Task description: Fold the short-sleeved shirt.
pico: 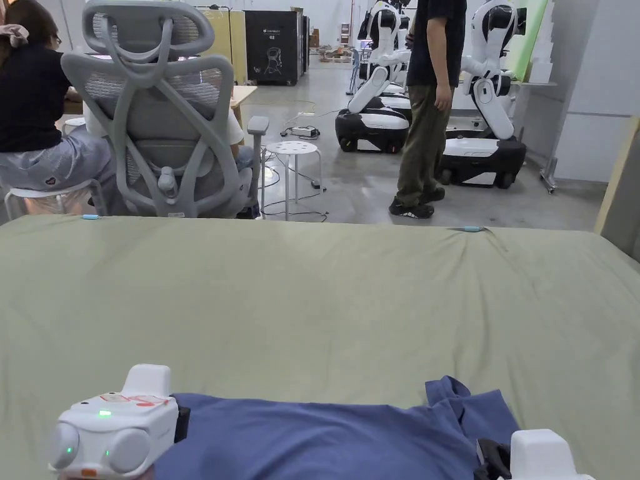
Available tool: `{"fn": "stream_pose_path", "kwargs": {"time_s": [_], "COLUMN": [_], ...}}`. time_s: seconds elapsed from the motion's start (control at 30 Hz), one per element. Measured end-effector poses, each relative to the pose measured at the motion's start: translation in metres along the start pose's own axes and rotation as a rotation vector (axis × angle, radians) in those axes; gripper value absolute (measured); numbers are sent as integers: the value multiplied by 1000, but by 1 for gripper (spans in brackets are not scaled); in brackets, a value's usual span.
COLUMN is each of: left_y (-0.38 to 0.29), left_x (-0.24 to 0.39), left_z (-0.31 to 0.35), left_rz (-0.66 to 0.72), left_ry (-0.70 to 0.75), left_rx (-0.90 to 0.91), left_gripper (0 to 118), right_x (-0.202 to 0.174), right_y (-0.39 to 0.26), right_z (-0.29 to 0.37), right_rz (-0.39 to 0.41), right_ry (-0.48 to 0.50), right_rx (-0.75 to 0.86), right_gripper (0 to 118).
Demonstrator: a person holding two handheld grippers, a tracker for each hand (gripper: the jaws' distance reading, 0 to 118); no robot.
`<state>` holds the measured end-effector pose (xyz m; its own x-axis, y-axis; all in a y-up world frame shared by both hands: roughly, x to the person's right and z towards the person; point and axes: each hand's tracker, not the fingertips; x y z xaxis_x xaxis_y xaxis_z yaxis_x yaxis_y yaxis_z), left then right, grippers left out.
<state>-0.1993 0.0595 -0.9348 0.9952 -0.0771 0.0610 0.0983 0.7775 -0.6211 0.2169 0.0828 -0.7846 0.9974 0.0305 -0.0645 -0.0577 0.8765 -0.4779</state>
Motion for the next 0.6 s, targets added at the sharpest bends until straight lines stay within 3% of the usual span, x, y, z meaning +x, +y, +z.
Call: {"fn": "stream_pose_path", "kwargs": {"time_s": [0.03,0.07,0.1,0.13,0.17,0.27,0.37,0.4,0.47,0.5,0.53,0.57,0.6], "left_y": [6,12,15,16,18,13,2,3,7,7,7,8,9], "left_x": [-4,-7,-9,-10,-9,-10,-11,-7,-4,-2,6,6,6], "left_z": [-15,-32,-48,-63,-75,-116,-129,-114,-97,-88,-67,-58,-50], "left_rz": [6,9,12,-3,-19,-47,-11,-30,-82,-100,-102,-100,-84], "left_ry": [16,25,32,34,42,37,-37,-7,-56,-40,-15,-36,-48], "left_rx": [-6,-21,-61,-81,-93,-177,-229,-206,-175,-133,-94,-77,-75], "left_gripper": [42,89,107,107,96,88,72,54,1,1,1,1,1], "right_x": [4,8,13,19,24,41,62,69,85,93,100,106,111], "right_y": [0,0,0,0,1,2,6,8,14,17,20,23,26], "right_z": [-5,-9,-13,-18,-22,-36,-59,-70,-94,-107,-121,-134,-148], "right_rz": [-2,-4,-5,-7,-11,-28,-45,-48,-63,-81,-96,-103,-102], "right_ry": [-6,-14,-21,-30,-41,-71,-97,-115,-125,-117,-103,-106,-112], "right_rx": [-6,-13,-21,-31,-36,-64,-117,-137,-173,-192,-206,-212,-231], "right_gripper": [0,0,0,0,0,0,0,0,6,23,50,86,93]}}
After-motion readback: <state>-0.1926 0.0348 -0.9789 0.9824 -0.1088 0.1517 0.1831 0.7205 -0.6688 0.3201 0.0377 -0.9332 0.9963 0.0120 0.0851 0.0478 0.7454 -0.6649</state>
